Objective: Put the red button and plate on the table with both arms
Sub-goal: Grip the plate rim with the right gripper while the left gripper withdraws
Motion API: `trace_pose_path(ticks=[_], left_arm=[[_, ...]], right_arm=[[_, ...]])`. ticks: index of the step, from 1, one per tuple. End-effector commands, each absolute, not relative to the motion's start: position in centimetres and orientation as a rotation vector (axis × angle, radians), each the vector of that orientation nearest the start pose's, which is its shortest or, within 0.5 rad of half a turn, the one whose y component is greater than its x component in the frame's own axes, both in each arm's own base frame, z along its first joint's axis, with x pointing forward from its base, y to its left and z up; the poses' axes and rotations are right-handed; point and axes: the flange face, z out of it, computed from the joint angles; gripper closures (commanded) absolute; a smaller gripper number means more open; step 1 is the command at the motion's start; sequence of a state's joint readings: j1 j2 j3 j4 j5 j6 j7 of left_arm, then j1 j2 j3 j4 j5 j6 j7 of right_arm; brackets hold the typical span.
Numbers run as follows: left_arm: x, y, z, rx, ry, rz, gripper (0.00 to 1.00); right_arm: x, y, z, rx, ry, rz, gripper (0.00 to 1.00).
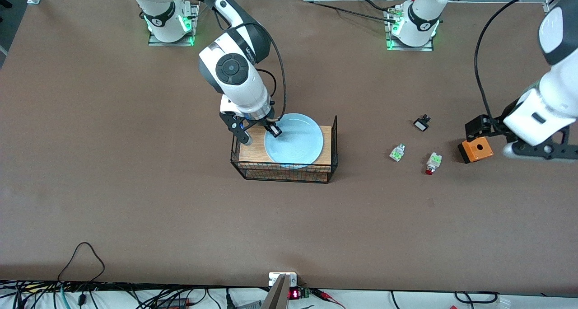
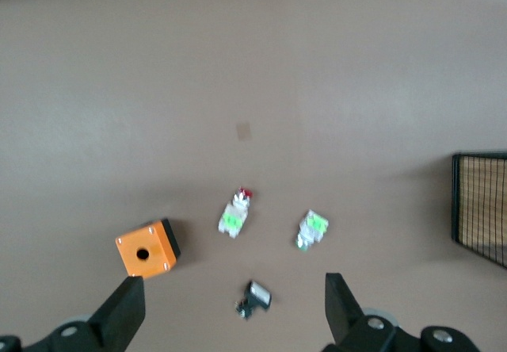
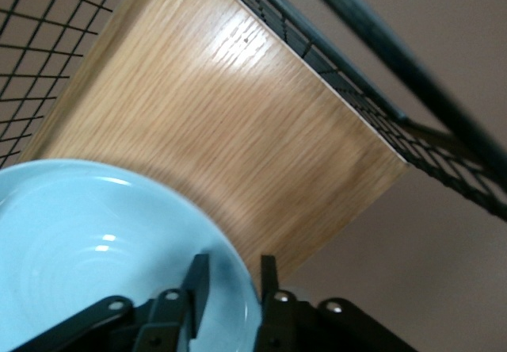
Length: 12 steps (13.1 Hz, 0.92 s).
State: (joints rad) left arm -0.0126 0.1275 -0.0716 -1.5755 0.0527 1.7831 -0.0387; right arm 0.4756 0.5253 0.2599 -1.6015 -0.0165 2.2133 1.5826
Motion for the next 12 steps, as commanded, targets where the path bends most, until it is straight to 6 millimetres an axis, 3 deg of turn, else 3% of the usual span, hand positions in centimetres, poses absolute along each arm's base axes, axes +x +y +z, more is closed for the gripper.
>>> trace_pose_path(ticks=[1, 3, 5, 8, 12], left_arm=[[54.8, -4.9, 56.8, -3.105, 0.053, -0.148, 0.0], [55.1, -5.3, 56.8, -3.099, 0.063, -0.096, 0.0], [55.1, -5.2, 56.7, -3.1, 0.058, -0.086, 0.0], [55.1, -5.3, 56.9, -3.102, 0.057, -0.091, 0.0], [55.1, -5.3, 56.8, -3.102, 0.062, -0.086, 0.0]], right_arm=[[53.4, 45.5, 33.7, -2.713, 1.261, 0.076, 1.0], [53.4, 45.5, 33.9, -2.713, 1.259, 0.074, 1.0], [53.6, 45.2, 35.8, -2.691, 1.263, 0.054, 1.0], [53.0, 44.3, 41.4, -2.671, 1.25, 0.007, 1.0], [51.8, 41.5, 48.5, -2.717, 1.206, -0.016, 1.0]])
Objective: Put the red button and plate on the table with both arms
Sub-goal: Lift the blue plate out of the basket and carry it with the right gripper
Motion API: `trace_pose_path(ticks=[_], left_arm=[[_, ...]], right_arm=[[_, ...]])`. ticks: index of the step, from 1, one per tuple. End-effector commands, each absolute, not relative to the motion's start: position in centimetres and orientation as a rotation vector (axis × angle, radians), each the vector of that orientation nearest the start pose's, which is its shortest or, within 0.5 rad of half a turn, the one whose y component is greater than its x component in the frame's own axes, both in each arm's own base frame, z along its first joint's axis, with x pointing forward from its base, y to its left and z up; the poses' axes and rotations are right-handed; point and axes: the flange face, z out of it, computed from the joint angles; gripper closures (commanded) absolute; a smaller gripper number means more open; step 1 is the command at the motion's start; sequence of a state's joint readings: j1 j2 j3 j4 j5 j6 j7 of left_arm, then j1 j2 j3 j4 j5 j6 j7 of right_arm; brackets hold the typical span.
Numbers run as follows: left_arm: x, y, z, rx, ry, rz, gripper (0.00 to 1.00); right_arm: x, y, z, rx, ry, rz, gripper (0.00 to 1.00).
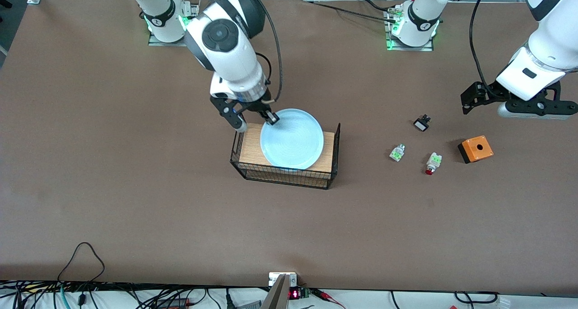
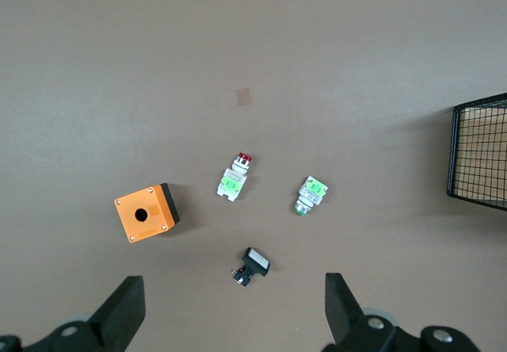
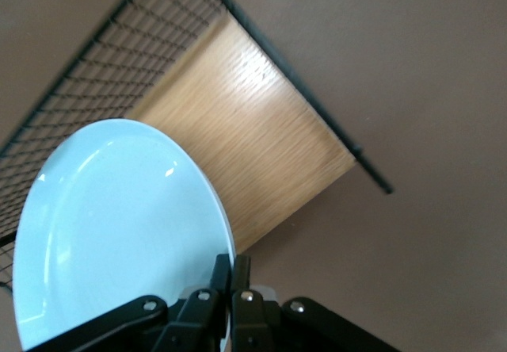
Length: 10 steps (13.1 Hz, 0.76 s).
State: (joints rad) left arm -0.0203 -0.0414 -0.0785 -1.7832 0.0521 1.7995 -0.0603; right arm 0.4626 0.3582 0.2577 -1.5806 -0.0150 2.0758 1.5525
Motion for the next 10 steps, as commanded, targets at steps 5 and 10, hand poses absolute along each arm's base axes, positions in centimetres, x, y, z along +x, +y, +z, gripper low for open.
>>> trace_pose_path(ticks=[5, 10], left_arm=[[55.2, -5.0, 56.6, -3.102, 0.055, -0.076, 0.0], [55.1, -5.2, 56.6, -3.101, 0.066, -0.069, 0.0]], right_arm=[[51.5, 37.0, 53.2, -2.813, 1.106, -0.034, 1.0], [55.8, 21.8, 55.5, -3.06, 0.675, 0.043, 1.0]])
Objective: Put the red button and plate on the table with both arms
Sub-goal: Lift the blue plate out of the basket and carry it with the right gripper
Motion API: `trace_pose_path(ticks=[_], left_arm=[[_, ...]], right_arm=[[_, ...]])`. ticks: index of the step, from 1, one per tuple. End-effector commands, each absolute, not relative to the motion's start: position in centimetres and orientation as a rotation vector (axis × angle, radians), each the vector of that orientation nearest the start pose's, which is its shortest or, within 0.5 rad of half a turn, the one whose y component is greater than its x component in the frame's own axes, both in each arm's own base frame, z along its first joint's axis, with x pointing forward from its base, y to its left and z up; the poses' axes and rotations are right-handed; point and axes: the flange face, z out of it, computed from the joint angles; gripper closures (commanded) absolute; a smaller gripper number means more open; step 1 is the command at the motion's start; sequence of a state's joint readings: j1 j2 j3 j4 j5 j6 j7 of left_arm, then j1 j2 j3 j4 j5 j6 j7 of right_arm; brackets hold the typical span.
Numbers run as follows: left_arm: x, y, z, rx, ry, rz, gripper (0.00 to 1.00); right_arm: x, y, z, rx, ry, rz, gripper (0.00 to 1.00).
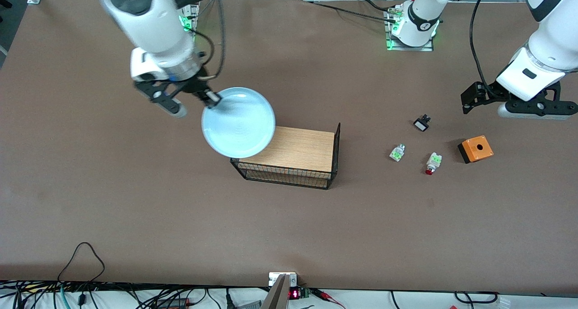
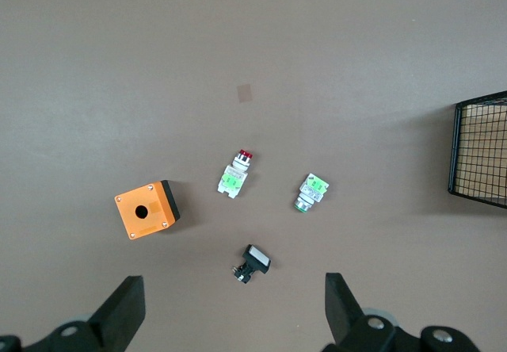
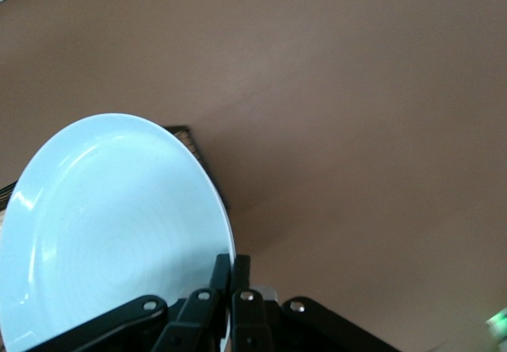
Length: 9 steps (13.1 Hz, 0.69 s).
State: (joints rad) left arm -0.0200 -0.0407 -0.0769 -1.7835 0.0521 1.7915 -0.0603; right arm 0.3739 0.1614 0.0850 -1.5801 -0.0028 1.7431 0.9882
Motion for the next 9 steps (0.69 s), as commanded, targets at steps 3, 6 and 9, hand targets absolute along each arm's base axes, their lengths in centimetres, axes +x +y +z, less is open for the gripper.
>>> trace_pose_path(ticks=[3, 6, 9], left_arm=[[55.1, -5.2, 56.6, -3.101, 0.064, -0.069, 0.0], [55.1, -5.3, 56.6, -3.101, 0.078, -0.069, 0.0], [55.1, -5.7, 56.6, -3.099, 0.086, -0.069, 0.0]], right_arm=[[57.7, 13.6, 55.4, -3.117, 0.438, 0.089, 1.0], [58.5, 7.1, 52.7, -3.155, 0.277, 0.151, 1.0], [58.7, 3.8, 49.0, -3.176, 0.202, 0.177, 1.0]])
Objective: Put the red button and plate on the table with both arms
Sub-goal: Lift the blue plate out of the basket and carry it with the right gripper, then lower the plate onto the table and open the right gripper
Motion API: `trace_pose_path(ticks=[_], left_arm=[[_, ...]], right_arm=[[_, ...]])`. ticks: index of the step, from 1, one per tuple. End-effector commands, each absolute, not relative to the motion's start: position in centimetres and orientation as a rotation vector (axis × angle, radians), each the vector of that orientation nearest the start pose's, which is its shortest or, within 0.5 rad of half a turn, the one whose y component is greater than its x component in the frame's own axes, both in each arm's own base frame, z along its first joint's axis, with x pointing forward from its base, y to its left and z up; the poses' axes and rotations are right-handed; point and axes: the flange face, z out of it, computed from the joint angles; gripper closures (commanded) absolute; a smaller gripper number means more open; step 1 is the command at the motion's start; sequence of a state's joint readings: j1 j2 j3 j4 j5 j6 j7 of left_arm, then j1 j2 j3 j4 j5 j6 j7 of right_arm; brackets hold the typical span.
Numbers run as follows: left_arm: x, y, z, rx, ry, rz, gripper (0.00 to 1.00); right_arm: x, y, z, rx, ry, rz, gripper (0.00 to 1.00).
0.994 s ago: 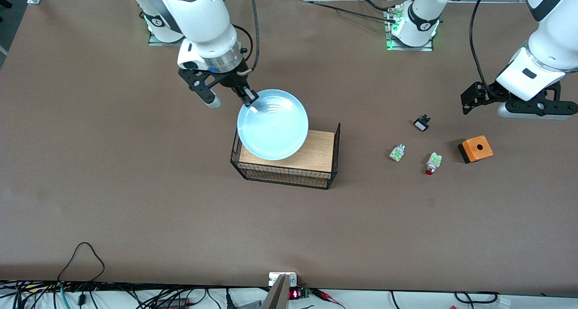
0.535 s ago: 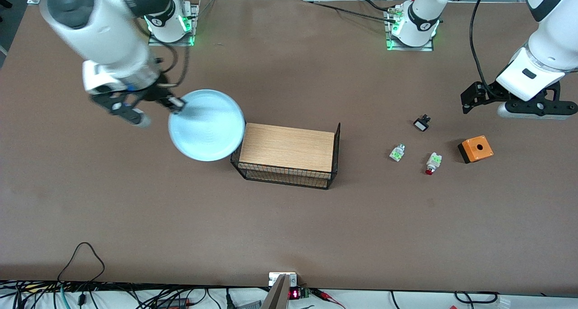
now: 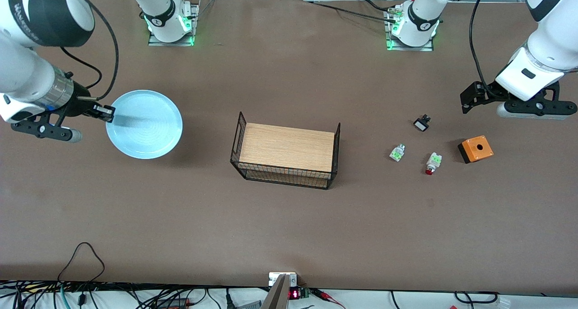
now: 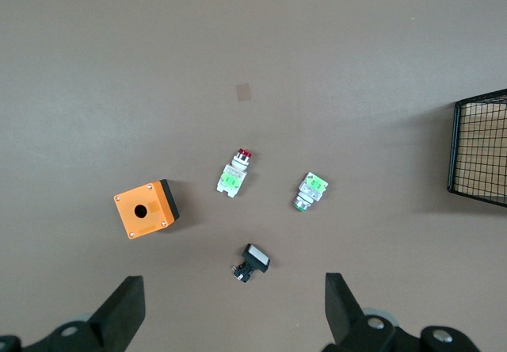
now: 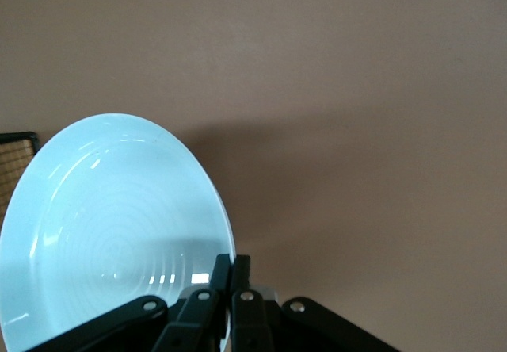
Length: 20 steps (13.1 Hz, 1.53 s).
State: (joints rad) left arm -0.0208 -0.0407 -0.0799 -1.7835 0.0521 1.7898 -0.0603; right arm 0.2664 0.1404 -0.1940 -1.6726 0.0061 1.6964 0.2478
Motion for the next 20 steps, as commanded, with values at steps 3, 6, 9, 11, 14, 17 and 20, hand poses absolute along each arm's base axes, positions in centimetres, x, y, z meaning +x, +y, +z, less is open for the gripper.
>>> trace_pose_path(ticks=[3, 6, 9, 11, 14, 17, 20], left_arm=[[55.0, -5.6, 56.7, -3.099, 0.083, -0.067, 0.0], [54.7, -6.4, 56.7, -3.099, 0.091, -0.044, 0.0], [54.9, -6.8, 57.3, -3.098, 0.101, -0.063, 0.0], [55.0, -6.8, 57.4, -3.099, 0.096, -0.066, 0.0], [55.1, -6.9, 57.3, -3.101, 0.098, -0.066, 0.0], [55.2, -6.7, 57.3, -3.101, 0.094, -0.063, 0.0], [55.2, -6.5, 57.3, -3.101, 0.089, -0.063, 0.0]], right_arm=[[58.2, 0.4, 41.8, -3.172, 0.089, 0.131, 1.0], [56.0, -0.6, 33.8, -3.172, 0.024, 0.052, 1.0], [53.9, -0.8, 27.9, -3.179, -0.019, -0.002, 1.0], [53.0, -2.3, 24.7, -3.184, -0.049, 0.039, 1.0], [52.9, -3.0, 23.9, -3.181, -0.039, 0.068, 0.01], [53.9, -2.6, 27.7, -3.161, -0.013, 0.081, 0.0], [57.3, -1.5, 35.9, -3.135, 0.118, 0.231, 0.0]])
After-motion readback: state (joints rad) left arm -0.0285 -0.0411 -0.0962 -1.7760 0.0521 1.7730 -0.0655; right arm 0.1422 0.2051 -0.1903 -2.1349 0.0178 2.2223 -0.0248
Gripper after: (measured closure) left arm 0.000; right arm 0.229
